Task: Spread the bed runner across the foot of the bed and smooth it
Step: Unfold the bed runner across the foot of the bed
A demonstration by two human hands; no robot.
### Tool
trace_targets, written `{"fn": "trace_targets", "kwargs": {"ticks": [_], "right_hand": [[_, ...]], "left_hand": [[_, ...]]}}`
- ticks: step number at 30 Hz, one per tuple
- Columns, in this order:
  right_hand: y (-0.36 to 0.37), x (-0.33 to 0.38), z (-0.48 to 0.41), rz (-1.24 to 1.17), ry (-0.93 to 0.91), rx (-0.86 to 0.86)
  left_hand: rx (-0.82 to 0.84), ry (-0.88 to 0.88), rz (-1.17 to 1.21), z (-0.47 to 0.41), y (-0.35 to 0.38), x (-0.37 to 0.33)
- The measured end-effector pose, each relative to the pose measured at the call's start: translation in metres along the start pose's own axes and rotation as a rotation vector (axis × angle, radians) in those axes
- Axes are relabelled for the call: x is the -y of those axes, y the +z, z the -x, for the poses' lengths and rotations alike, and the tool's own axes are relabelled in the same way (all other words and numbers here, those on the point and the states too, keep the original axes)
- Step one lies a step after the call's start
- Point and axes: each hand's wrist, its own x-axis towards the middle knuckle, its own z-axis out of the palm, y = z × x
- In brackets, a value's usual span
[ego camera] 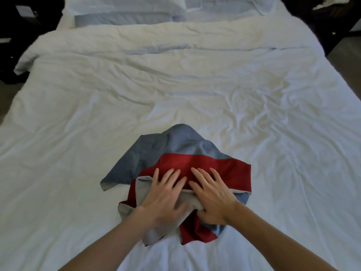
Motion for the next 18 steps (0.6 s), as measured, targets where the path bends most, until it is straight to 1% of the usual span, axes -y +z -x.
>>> {"fn": "trace_targets", "kwargs": {"ticks": [4, 8, 13, 18], "right_hand": [[-0.024, 0.015, -0.04, -0.005, -0.145, 0.002], [-0.034, 0.032, -0.09, -0.01, -0.211, -0.05], [-0.02, 0.047, -0.15, 0.004, -0.169, -0.039], [0.002, 0.05, -0.192, 0.001, -0.112, -0.025]], "left_hand": [[-0.062, -0.215, 0.044, 0.009, -0.017, 0.058], [-0.007, -0.33, 0.001, 0.018, -0.013, 0.113], [0.002, -0.38, 0.006, 0.022, 0.012, 0.153], [0.032, -0.408, 0.028, 0.017, 0.044, 0.177]]}}
